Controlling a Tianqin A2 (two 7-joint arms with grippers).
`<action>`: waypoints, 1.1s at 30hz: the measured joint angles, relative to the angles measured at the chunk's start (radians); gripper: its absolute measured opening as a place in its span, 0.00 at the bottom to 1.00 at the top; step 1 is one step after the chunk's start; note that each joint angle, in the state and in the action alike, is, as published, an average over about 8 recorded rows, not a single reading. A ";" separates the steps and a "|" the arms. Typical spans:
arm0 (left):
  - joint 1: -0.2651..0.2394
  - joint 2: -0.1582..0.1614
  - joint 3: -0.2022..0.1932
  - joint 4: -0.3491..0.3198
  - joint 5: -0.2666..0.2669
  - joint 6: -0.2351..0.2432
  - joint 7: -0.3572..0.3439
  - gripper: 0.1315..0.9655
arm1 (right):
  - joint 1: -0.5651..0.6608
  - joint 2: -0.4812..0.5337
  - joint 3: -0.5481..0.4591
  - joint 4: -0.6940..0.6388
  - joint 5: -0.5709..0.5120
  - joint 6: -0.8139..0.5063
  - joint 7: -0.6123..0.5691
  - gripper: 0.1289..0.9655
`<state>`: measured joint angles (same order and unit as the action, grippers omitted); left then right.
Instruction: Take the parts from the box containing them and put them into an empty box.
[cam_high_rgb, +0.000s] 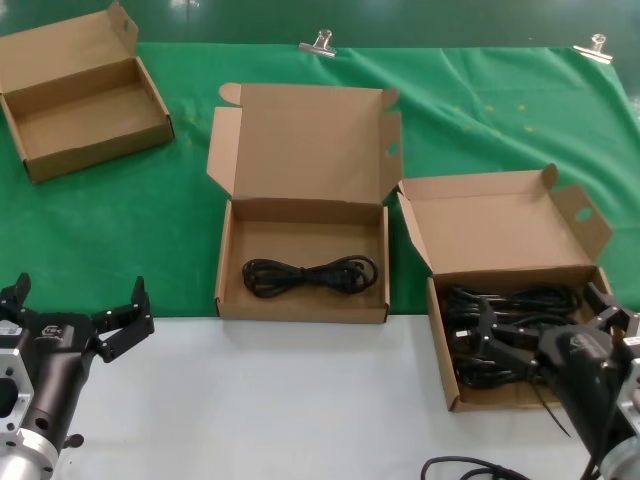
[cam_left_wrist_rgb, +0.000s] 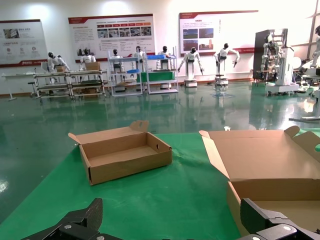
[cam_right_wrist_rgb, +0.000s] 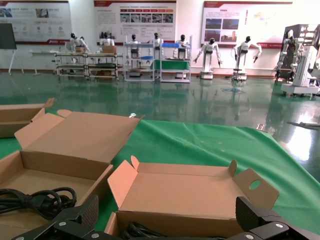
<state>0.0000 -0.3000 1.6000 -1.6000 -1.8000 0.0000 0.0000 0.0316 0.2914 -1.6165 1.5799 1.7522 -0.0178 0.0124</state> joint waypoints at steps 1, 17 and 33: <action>0.000 0.000 0.000 0.000 0.000 0.000 0.000 1.00 | 0.000 0.000 0.000 0.000 0.000 0.000 0.000 1.00; 0.000 0.000 0.000 0.000 0.000 0.000 0.000 1.00 | 0.000 0.000 0.000 0.000 0.000 0.000 0.000 1.00; 0.000 0.000 0.000 0.000 0.000 0.000 0.000 1.00 | 0.000 0.000 0.000 0.000 0.000 0.000 0.000 1.00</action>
<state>0.0000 -0.3000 1.6000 -1.6000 -1.8000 0.0000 0.0000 0.0316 0.2914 -1.6165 1.5799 1.7522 -0.0178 0.0124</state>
